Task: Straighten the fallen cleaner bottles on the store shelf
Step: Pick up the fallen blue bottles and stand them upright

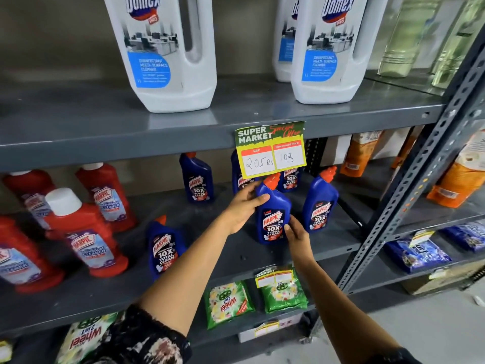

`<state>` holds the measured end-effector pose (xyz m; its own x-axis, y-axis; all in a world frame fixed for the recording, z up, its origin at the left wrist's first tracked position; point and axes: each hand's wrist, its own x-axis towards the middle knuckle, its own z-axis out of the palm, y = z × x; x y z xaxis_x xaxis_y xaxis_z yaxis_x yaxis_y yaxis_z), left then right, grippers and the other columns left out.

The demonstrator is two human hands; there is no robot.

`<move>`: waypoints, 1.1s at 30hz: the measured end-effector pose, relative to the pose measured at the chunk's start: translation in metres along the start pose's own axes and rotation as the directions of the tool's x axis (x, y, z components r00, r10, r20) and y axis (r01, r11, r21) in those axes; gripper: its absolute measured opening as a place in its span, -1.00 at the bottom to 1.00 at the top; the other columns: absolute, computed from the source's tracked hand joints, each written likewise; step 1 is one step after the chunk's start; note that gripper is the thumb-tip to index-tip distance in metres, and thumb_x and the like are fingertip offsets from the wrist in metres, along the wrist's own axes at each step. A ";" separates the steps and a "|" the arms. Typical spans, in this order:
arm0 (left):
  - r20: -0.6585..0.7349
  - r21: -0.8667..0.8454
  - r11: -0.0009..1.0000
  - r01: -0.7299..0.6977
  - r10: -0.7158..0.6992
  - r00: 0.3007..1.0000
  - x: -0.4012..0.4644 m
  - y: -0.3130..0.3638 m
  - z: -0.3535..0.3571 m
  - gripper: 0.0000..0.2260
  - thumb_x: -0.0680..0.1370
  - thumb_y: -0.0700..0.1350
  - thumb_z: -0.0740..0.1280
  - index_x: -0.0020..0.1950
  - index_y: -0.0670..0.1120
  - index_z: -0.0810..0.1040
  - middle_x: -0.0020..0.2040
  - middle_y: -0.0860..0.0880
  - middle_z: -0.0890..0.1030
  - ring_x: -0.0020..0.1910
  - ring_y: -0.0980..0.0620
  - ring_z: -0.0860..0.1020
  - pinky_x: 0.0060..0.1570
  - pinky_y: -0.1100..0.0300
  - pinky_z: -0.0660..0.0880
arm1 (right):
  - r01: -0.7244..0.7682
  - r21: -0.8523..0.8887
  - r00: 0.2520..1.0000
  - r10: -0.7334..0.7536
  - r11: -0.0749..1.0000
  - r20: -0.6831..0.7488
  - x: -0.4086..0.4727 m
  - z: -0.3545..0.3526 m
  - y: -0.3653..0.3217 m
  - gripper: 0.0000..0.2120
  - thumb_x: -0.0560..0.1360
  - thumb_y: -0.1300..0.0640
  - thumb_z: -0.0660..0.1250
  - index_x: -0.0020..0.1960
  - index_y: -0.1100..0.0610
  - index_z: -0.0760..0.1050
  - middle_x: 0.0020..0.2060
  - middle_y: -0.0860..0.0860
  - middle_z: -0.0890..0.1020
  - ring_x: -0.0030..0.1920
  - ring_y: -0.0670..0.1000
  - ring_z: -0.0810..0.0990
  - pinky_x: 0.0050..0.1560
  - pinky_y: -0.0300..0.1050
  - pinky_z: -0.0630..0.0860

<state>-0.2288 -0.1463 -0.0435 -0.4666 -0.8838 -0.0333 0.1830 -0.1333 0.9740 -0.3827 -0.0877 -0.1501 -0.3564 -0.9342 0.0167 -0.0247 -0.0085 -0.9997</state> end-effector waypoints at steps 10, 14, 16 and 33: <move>-0.650 0.114 0.993 0.029 0.053 0.758 -0.060 -0.015 -0.097 -0.73 0.52 -0.27 0.31 0.22 -0.24 0.52 0.10 -0.13 0.59 0.07 0.03 0.53 -0.11 0.45 0.44 | -0.158 -0.087 0.784 0.071 0.984 -0.617 -0.068 0.094 -0.008 -0.58 0.53 0.27 0.23 0.36 0.28 0.26 0.30 0.34 0.34 0.32 0.34 0.31 0.33 0.17 0.24; -0.833 0.169 0.960 0.222 0.019 0.553 -0.097 -0.034 -0.155 -0.78 0.51 -0.19 0.25 0.12 -0.20 0.56 0.18 -0.27 0.59 0.13 -0.23 0.58 0.15 0.06 0.50 | -0.121 -0.132 0.861 0.038 0.984 -0.507 -0.084 0.149 -0.025 -0.72 0.51 0.32 0.22 0.22 0.29 0.39 0.14 0.32 0.50 0.17 0.30 0.45 0.20 0.13 0.30; -0.851 0.111 0.927 0.357 -0.097 0.516 -0.106 -0.040 -0.168 -0.66 0.54 -0.08 0.28 0.26 -0.21 0.48 0.27 -0.28 0.52 0.22 -0.25 0.51 0.26 -0.05 0.42 | -0.122 -0.133 0.978 0.097 0.984 -0.183 -0.083 0.176 -0.029 -0.78 0.53 0.32 0.17 0.16 0.20 0.42 0.13 0.26 0.55 0.13 0.24 0.52 0.15 0.03 0.42; -0.561 -0.439 0.894 -0.087 -0.197 0.804 -0.147 -0.060 -0.189 -0.66 0.58 -0.18 0.21 0.36 -0.17 0.42 -0.13 -0.01 0.73 -0.18 0.02 0.69 -0.16 0.06 0.64 | -0.547 0.425 0.826 0.381 0.721 0.416 -0.083 0.213 -0.018 -0.72 0.48 0.25 0.34 0.19 0.19 0.51 -0.07 0.10 0.71 -0.11 0.09 0.69 -0.11 0.03 0.63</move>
<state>-0.0073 -0.0931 -0.1390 0.0741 -0.9361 -0.3438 0.5838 -0.2388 0.7760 -0.1533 -0.0860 -0.1379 0.0850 -0.9231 -0.3750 0.5741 0.3529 -0.7388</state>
